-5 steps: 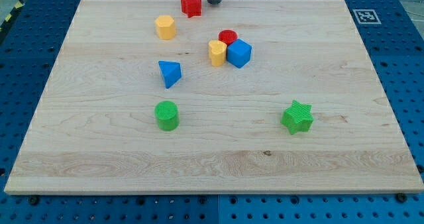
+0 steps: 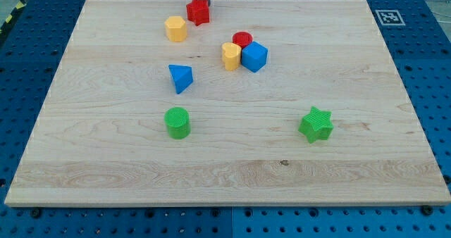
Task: Push the red star diagonally on top of the yellow heart
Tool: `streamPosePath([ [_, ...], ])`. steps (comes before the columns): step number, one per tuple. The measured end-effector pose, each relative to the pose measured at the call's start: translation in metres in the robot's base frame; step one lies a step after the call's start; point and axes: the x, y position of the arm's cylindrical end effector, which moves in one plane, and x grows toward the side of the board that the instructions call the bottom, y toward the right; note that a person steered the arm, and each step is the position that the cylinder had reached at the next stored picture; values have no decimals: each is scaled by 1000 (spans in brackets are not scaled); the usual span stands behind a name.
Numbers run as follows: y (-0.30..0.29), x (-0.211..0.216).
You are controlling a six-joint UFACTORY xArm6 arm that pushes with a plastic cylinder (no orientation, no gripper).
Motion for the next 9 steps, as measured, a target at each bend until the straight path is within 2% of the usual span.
streamPosePath([
  [2,-11,-15],
  [4,-18,2],
  [5,-47,-6],
  [6,-45,11],
  [9,-24,10],
])
